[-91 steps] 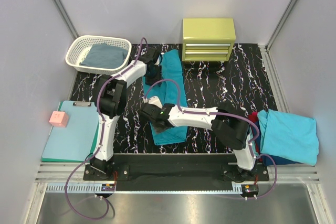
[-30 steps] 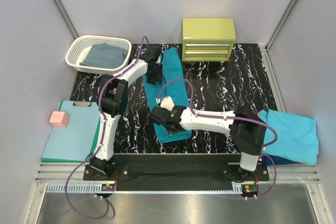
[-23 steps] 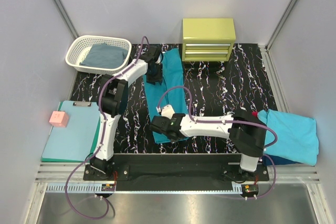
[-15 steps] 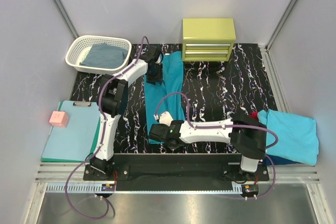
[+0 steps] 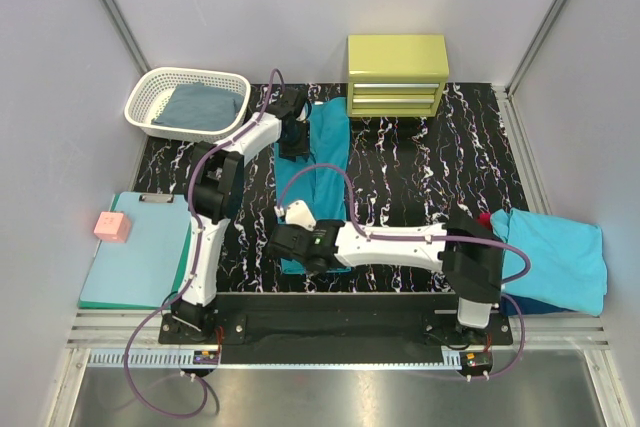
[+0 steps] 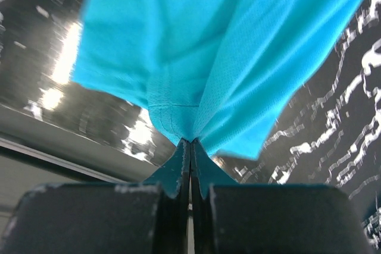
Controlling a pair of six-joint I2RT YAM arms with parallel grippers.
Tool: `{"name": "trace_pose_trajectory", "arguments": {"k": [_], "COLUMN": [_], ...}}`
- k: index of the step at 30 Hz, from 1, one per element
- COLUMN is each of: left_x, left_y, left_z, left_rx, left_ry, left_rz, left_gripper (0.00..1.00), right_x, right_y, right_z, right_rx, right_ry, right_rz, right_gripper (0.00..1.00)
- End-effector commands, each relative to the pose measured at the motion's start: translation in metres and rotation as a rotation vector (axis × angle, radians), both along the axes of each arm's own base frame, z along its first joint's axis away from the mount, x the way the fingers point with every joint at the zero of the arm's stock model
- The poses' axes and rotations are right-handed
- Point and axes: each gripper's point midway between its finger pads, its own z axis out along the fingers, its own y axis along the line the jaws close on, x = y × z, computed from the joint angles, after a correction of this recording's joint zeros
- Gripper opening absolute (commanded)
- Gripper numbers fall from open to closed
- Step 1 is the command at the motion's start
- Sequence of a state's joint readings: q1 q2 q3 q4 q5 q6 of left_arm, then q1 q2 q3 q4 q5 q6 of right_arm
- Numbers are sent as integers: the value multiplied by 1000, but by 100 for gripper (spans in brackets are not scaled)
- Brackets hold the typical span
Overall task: Fold and stack the t-shirts
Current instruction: Fold the tshirt
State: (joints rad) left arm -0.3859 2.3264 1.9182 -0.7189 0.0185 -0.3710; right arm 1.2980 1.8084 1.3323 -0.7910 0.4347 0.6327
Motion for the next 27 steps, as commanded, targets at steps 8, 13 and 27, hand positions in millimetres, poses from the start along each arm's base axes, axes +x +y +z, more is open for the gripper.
{"name": "trace_pose_trajectory", "arguments": {"k": [8,13,27], "left_x": [-21,-22,-18], "left_y": [5,5,14], "left_z": [-40,-40,-21], "left_rx": [48,50,88], "left_ry": [115,116,61], "left_rz": [-1,-6,3], "left_gripper": [45,45,49], "right_x": [18,15,80], "right_y": [49,54,-4], "right_z": [7,-8,102], "right_rx": [42,25,161], "right_ry": [-64,-35,-251], "right_rz": [74,96,-144], "right_gripper": [0,0,60]}}
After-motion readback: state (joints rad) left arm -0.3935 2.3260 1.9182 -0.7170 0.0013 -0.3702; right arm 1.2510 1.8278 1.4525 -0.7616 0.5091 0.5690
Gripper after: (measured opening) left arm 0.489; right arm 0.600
